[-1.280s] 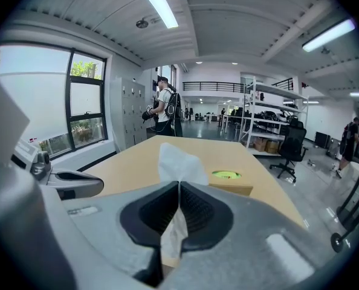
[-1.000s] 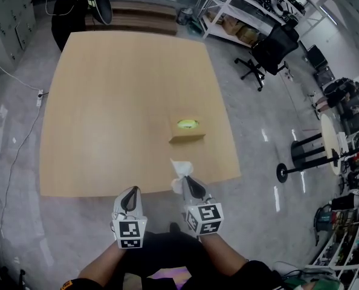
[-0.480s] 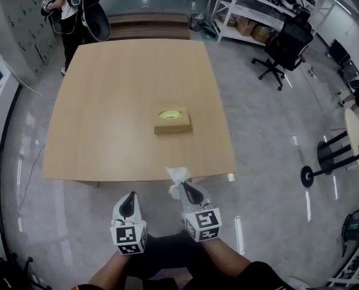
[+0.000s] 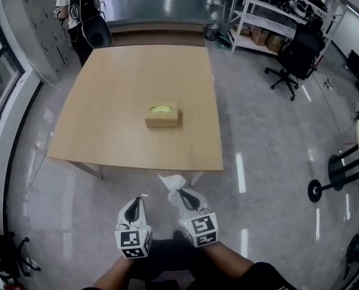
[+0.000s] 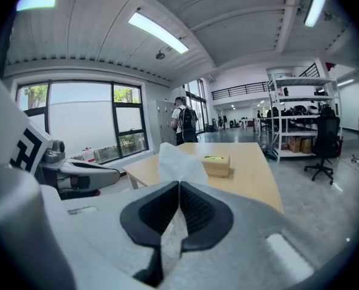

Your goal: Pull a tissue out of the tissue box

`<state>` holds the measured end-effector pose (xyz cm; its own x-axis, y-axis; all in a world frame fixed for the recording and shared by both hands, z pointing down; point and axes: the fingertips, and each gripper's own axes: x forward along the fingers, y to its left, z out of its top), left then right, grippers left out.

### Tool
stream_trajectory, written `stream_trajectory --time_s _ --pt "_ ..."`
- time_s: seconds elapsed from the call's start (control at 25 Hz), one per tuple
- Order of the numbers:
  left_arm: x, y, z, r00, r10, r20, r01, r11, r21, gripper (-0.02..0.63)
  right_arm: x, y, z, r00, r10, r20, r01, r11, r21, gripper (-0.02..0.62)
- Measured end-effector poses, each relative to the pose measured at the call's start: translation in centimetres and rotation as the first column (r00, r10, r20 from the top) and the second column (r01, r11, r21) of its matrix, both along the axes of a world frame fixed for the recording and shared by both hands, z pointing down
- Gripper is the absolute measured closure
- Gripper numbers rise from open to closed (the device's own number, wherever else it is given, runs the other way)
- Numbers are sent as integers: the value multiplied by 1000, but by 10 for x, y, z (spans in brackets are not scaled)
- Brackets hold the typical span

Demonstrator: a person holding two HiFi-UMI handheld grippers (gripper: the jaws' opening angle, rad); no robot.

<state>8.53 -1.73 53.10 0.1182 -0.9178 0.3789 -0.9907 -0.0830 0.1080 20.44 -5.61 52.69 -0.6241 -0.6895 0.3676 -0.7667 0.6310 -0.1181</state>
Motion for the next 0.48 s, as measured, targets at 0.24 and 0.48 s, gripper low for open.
stream_trajectory --time_s 0.24,0.48 --pt "-2 32 -1 999 -36 30 36 999 -5 588 4 28 1 1000 -23 16 23 1000 -16 594" --pt "13 57 11 999 -28 16 29 999 -24 588 12 65 10 999 -40 1 40 998 -46 594"
